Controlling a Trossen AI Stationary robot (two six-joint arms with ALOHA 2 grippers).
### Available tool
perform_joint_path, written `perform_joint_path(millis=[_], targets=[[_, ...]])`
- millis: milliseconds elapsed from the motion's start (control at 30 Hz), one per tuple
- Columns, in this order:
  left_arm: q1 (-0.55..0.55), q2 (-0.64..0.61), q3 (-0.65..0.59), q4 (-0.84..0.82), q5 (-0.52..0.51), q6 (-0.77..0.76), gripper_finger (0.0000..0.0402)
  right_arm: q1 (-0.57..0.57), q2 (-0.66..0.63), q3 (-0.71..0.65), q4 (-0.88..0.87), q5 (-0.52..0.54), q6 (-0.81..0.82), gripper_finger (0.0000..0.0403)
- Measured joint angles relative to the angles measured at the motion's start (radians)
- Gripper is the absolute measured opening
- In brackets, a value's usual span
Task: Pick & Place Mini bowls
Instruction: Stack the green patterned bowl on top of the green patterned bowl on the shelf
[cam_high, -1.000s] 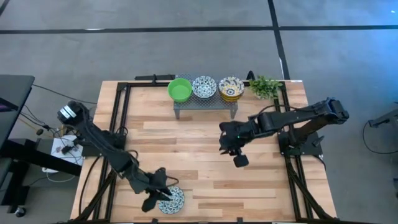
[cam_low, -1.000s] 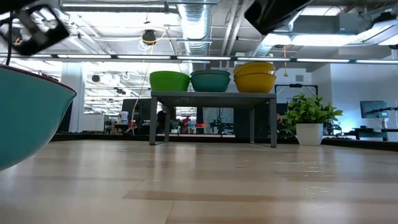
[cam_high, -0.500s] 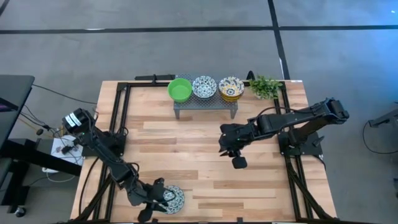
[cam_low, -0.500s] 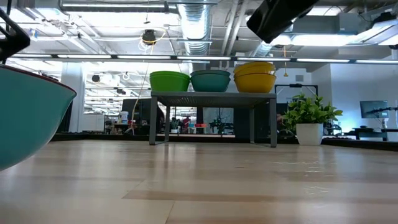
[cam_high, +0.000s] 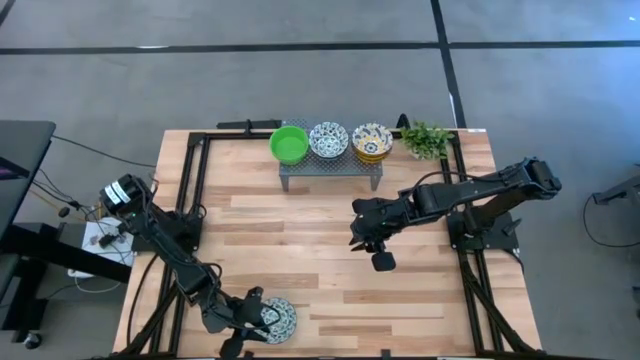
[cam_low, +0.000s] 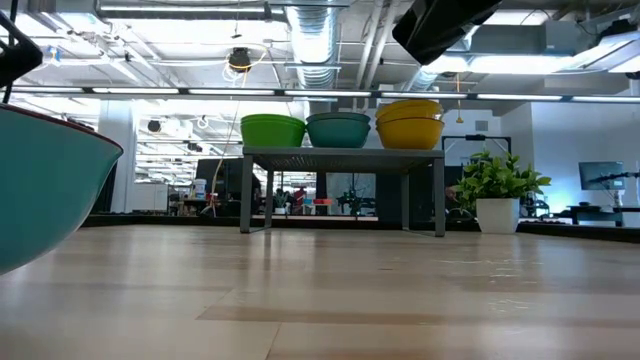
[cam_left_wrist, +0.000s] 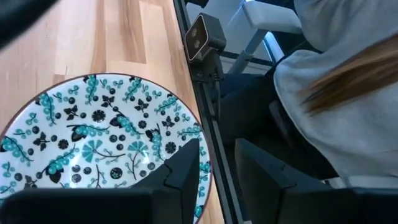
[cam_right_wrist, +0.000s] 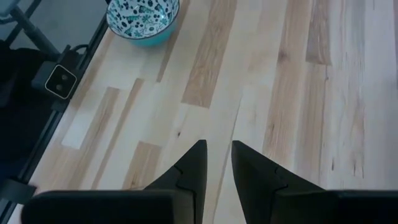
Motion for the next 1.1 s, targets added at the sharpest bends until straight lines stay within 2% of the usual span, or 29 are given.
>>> perform_joint_path(millis=[467,1100], targets=[[-0.030,0.088,0.000,0.002,-0.004,0.138,0.0104,0.000,0.000,0.000,0.022,0.003,0.000,0.0070],[-0.041,0.090,-0.014,-0.025,-0.021,0.288,0.0104,0.000,0.000,0.000,0.069,0.003,-0.001,0.0070]])
